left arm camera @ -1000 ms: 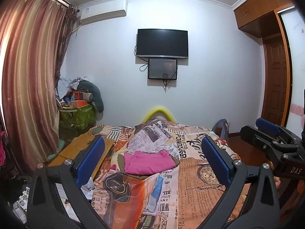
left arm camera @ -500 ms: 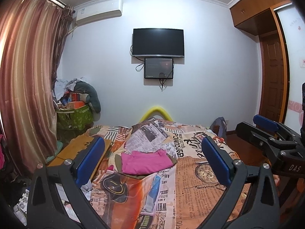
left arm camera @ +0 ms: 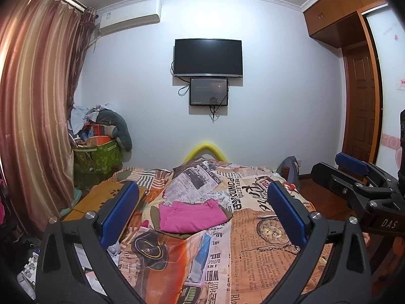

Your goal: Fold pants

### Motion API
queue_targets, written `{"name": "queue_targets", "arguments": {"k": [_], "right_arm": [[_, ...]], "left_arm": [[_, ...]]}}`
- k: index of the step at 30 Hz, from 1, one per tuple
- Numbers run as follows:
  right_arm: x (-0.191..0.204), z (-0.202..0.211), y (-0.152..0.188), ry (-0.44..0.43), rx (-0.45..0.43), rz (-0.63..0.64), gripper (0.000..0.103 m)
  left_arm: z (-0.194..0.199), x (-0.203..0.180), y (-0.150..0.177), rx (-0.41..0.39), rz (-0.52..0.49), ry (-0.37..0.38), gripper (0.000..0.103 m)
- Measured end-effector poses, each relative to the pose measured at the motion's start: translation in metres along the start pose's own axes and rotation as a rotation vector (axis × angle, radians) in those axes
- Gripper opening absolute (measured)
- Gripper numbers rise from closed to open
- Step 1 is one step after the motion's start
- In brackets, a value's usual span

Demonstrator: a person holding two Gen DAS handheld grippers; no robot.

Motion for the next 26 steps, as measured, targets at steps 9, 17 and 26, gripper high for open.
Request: {"name": "queue_targets", "arguments": {"k": [9,17,26], "right_arm": [[-0.0009,0.0009,-0.0006,0.005,-0.008,0.001,0.103],[-0.0016,0.0020,0.0012,0.008,-0.009,0.003,0.103],[-0.0030,0.0006,0.0017,0.011,-0.003,-0.003,0.103]], "left_arm": [[-0.0012,-0.0020,-0.0018,-0.002,-0.010,0.014,0.103],[-0.0039,-0.0019,0.0005,0.005,-0.004,0.023,0.103],[-0.0079,-0.0013,0.0027,0.013,0.001,0.033,0.103]]}}
Point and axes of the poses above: each gripper's, at about its wrist camera, not at the fingertips, and z roughly against the way its jaws point, x to its left, y to its underside, the point moved 8 cm from there along -z, roughly the way its jaws point, and after that the axes turned 15 degrees about -z, right-handed, at the moved point
